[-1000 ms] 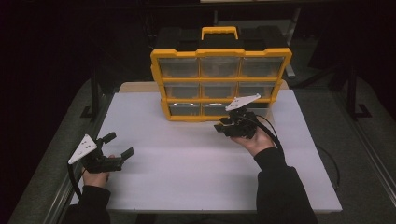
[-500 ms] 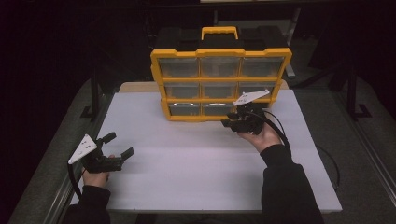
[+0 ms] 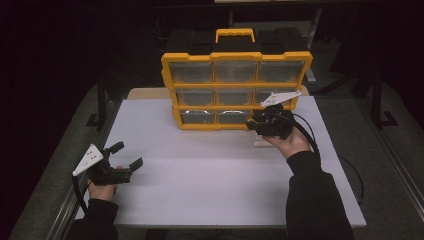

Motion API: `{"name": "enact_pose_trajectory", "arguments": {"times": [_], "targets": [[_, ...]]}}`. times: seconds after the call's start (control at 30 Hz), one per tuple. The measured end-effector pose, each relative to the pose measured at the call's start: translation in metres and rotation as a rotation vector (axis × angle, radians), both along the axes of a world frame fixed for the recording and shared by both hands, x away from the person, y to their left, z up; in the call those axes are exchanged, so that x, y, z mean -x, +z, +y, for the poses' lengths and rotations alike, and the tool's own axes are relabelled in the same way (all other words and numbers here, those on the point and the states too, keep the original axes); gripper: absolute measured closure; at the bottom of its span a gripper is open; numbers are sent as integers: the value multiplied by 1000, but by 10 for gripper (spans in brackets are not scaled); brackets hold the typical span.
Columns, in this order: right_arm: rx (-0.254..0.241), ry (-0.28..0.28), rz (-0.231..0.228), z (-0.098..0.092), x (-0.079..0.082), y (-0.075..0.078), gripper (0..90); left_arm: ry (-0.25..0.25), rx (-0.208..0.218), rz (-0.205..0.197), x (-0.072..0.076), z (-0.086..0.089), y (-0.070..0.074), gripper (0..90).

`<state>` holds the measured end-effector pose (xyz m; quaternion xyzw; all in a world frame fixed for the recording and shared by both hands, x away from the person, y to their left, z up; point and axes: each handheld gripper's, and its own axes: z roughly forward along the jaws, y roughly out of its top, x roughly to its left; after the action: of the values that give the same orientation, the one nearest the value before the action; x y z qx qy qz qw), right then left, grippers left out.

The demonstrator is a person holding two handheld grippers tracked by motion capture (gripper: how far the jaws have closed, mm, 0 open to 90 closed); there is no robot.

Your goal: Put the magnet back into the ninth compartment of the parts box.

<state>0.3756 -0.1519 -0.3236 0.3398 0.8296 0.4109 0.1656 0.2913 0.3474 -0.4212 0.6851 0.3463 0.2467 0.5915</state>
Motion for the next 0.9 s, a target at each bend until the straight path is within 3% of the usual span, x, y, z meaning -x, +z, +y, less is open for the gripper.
{"name": "enact_pose_trajectory", "arguments": {"times": [0.33,0.73,0.77,0.83,0.9], "targets": [[-17,-46,2,-18,-3,2,610,1,0,0,0,0,0,0],[-1,-110,20,-37,-7,-7,603,0,-1,2,0,0,0,0],[-4,-114,24,-38,-7,-8,593,0,-1,1,0,0,0,0],[-12,-121,31,-40,-8,-10,451,0,-2,1,0,0,0,0],[-21,-137,37,-41,-8,-11,383,0,-1,3,0,0,0,0]]}}
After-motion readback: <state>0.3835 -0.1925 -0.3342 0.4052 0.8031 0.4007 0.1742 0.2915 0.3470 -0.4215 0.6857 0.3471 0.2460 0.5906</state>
